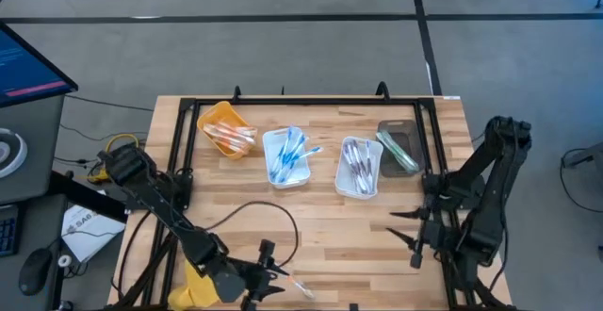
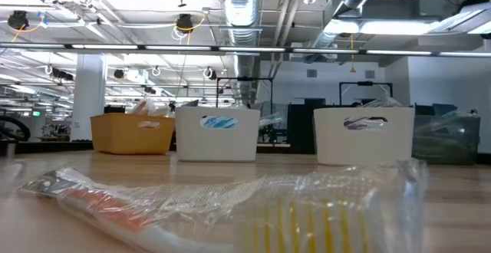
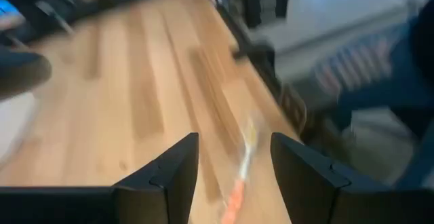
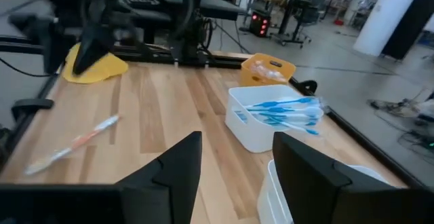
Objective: Pick & Place Toothbrushes
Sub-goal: Put the orange toothbrush into the orange bin
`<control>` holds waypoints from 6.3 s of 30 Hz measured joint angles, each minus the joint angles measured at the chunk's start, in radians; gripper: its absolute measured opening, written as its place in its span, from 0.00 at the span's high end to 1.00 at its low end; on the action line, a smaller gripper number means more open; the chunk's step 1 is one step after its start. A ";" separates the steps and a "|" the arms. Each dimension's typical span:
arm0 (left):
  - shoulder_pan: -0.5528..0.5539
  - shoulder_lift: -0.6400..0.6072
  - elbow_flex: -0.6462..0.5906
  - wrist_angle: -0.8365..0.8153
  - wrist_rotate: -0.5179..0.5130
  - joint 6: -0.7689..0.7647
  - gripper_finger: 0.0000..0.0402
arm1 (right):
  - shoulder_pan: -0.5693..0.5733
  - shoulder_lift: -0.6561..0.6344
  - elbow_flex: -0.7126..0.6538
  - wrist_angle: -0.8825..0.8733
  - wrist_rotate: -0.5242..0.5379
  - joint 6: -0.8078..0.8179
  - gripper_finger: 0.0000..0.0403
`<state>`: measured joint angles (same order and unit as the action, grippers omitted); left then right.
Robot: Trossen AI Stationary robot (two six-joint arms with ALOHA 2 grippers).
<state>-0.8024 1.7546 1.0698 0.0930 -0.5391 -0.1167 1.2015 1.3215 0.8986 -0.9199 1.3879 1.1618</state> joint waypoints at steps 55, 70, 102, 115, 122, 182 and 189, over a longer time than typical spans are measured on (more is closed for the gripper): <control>0.143 0.076 -0.165 -0.054 0.279 -0.113 0.91 | -0.167 0.039 0.000 0.141 -0.064 0.027 0.59; 0.158 -0.535 -0.154 -0.527 -0.118 0.010 0.91 | -0.145 0.202 -0.001 0.360 -0.084 -0.017 0.59; 1.212 -0.662 -0.151 -1.124 0.015 0.167 1.00 | -0.157 0.304 -0.001 0.623 -0.135 -0.010 0.58; 1.241 -0.656 -0.092 -1.275 0.138 -0.525 1.00 | -0.165 0.303 -0.001 0.617 -0.135 -0.036 0.58; 1.334 -0.646 -0.081 -1.282 0.312 -0.632 1.00 | -0.180 0.303 -0.001 0.615 -0.153 -0.046 0.59; 1.472 -0.463 -0.084 -1.112 0.301 -0.728 1.00 | -0.183 0.303 0.000 0.624 -0.193 -0.096 0.59; 1.472 -0.463 -0.084 -1.097 0.312 -0.729 0.97 | -0.184 0.303 0.000 0.624 -0.212 -0.096 0.59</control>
<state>0.6693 1.2919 0.9855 -1.0045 -0.2275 -0.8453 1.0180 1.6245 0.8982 -0.2962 1.1756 1.0660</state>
